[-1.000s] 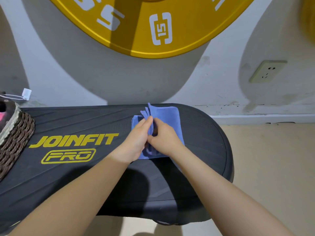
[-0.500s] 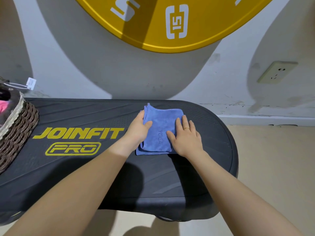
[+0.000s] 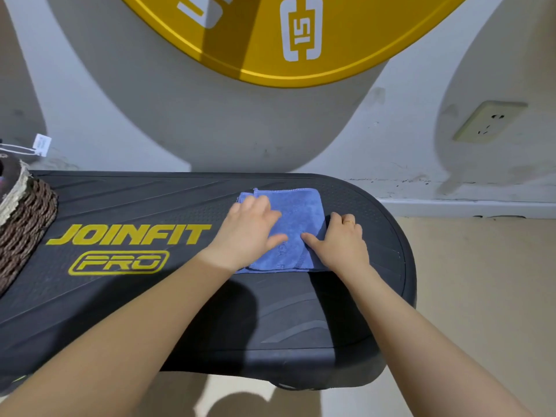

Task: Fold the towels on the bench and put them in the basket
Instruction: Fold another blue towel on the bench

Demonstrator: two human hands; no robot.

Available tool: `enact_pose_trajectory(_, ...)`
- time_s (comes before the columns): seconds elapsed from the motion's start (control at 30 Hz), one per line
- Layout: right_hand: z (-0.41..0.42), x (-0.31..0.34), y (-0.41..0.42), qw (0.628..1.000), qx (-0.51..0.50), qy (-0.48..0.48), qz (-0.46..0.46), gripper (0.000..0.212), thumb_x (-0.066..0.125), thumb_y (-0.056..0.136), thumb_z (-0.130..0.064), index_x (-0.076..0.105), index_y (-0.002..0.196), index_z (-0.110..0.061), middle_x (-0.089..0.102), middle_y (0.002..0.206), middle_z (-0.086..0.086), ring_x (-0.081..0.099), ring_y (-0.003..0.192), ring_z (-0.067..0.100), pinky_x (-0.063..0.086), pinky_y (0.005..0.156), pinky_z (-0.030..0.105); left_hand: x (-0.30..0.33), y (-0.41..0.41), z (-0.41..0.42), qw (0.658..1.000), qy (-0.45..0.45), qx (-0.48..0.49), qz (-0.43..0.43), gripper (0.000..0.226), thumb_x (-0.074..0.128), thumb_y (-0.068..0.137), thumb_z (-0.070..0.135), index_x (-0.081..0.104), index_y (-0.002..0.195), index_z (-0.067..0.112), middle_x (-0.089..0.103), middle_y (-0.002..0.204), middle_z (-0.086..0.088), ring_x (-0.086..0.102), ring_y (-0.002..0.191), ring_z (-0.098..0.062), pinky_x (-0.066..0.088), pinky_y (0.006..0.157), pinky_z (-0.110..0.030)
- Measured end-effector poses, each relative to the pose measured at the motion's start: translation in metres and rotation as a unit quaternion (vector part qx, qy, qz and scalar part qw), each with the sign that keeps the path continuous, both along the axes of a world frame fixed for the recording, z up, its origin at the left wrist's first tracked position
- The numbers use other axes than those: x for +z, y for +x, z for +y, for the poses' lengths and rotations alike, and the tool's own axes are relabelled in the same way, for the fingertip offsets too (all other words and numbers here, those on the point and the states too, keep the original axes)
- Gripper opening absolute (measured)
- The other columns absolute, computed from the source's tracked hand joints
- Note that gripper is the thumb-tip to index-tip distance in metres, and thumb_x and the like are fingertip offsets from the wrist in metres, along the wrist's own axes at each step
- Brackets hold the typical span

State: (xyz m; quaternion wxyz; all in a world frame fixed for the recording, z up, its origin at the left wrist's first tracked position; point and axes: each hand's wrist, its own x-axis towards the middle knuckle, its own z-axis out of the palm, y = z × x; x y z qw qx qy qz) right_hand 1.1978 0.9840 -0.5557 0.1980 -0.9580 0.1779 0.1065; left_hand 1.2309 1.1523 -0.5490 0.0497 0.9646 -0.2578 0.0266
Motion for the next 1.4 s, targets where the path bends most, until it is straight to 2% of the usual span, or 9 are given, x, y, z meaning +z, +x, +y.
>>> enact_pose_trajectory(0.17,0.002,0.002,0.005,0.997,-0.005,0.067,0.031,0.058,0.057,0.086,-0.047,0.044,0.124,-0.005,0.039,0.132,0.013,0.047,0.116,0.031,0.044,0.085,0.039,-0.009,0.004,0.018,0.988,0.109,-0.025,0.106,0.085,0.038,0.084,0.067,0.007,0.149,0.022,0.036,0.125,-0.002,0.037,0.115,-0.021,0.034,0.092,-0.032)
enact_pose_trajectory(0.4,0.011,0.024,0.006,0.979,-0.017,0.199,-0.033,0.046,0.066,0.078,-0.027,0.048,0.117,-0.014,0.061,0.109,0.001,0.054,0.086,0.018,0.045,0.068,0.030,-0.010,0.004,0.013,0.985,0.116,-0.019,0.125,0.083,0.037,0.086,0.065,-0.001,0.149,0.026,0.033,0.126,-0.005,0.035,0.114,-0.022,0.035,0.089,-0.030)
enact_pose_trajectory(0.6,0.054,0.044,0.008,0.975,0.094,0.172,-0.101,0.047,0.062,0.080,-0.021,0.044,0.122,-0.008,0.060,0.107,0.007,0.055,0.095,0.025,0.045,0.073,0.032,-0.012,0.006,0.030,0.968,-0.052,-0.007,0.244,0.027,0.046,0.094,0.036,0.045,0.117,0.022,0.034,0.116,0.000,0.032,0.115,-0.023,0.032,0.097,-0.031)
enact_pose_trajectory(0.7,0.069,0.043,0.013,0.976,0.118,0.164,-0.086,0.031,0.062,0.081,-0.025,0.047,0.102,-0.007,0.056,0.087,0.007,0.052,0.081,0.026,0.040,0.059,0.031,-0.011,0.011,0.050,0.904,-0.252,0.012,0.344,0.026,0.037,0.099,0.015,0.053,0.119,0.018,0.047,0.123,0.006,0.040,0.123,-0.015,0.032,0.105,-0.027)
enact_pose_trajectory(0.87,0.090,0.037,0.018,0.971,0.211,0.113,0.017,0.016,0.045,0.093,-0.017,0.033,0.091,-0.008,0.050,0.081,0.007,0.042,0.079,0.025,0.025,0.053,0.031,0.000,0.014,0.058,0.692,-0.519,0.166,0.473,0.034,0.030,0.100,0.038,0.045,0.129,0.029,0.066,0.112,0.000,0.059,0.109,-0.010,0.044,0.101,-0.032)
enact_pose_trajectory(0.93,0.093,0.041,0.022,0.966,0.230,0.093,0.073,0.015,0.037,0.093,-0.009,0.037,0.107,-0.002,0.052,0.103,0.018,0.039,0.079,0.024,0.023,0.054,0.029,-0.002,0.026,0.054,0.745,-0.477,0.217,0.413,0.053,0.037,0.098,0.039,0.024,0.146,0.020,0.062,0.108,0.001,0.059,0.103,-0.015,0.046,0.099,-0.035)
enact_pose_trajectory(1.07,0.089,0.043,0.025,0.948,0.290,0.066,0.111,0.041,0.036,0.091,-0.004,0.032,0.131,0.001,0.038,0.082,0.006,0.034,0.063,0.017,0.019,0.048,0.021,0.006,0.051,0.036,0.903,-0.286,0.121,0.298,0.068,0.048,0.094,0.035,0.010,0.149,0.021,0.020,0.155,0.000,0.024,0.142,-0.017,0.020,0.114,-0.030)
enact_pose_trajectory(1.2,0.076,0.031,0.022,0.950,0.283,0.104,0.078,0.014,0.043,0.089,-0.006,0.042,0.078,-0.014,0.047,0.071,0.002,0.041,0.065,0.017,0.026,0.051,0.022,0.012,0.076,0.023,0.929,-0.124,0.053,0.345,0.070,0.054,0.089,0.040,0.020,0.148,0.024,0.028,0.153,0.003,0.030,0.139,-0.017,0.024,0.112,-0.030)
enact_pose_trajectory(1.4,0.055,0.017,0.010,0.982,0.088,0.166,0.014,0.034,0.066,0.081,-0.025,0.043,0.104,-0.017,0.050,0.085,-0.005,0.050,0.077,0.017,0.042,0.070,0.032,0.008,0.072,0.041,0.928,-0.089,0.037,0.361,0.047,0.066,0.077,0.049,0.054,0.105,0.013,0.060,0.100,0.000,0.056,0.095,-0.025,0.044,0.081,-0.035)
